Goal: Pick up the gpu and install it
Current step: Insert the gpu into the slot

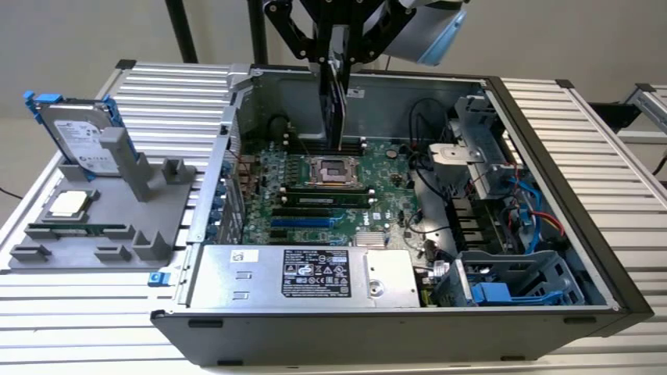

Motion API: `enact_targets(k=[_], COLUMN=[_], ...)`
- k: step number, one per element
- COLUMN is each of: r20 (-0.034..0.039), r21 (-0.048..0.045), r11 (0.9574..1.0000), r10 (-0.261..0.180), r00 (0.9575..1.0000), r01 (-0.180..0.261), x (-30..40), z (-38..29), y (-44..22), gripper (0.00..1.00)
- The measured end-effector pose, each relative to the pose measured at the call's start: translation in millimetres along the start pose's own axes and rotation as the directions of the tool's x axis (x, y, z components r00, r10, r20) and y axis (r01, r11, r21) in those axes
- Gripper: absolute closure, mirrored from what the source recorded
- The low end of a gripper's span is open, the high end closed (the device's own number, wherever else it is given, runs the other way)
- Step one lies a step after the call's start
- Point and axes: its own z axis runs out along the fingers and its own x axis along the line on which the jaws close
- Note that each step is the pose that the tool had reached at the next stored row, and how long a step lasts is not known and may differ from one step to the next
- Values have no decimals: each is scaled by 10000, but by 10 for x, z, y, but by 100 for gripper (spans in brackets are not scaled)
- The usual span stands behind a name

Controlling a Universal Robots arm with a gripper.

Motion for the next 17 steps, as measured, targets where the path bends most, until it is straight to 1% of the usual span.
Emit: enact_targets(k=[6,17], r20=[-2,-18], r21=[0,-2], r11=[10000,9993], r10=[-38,-369], r00=[10000,9993], r01=[38,369], x=[0,0], z=[0,-2], y=[0,0], gripper=[100,100])
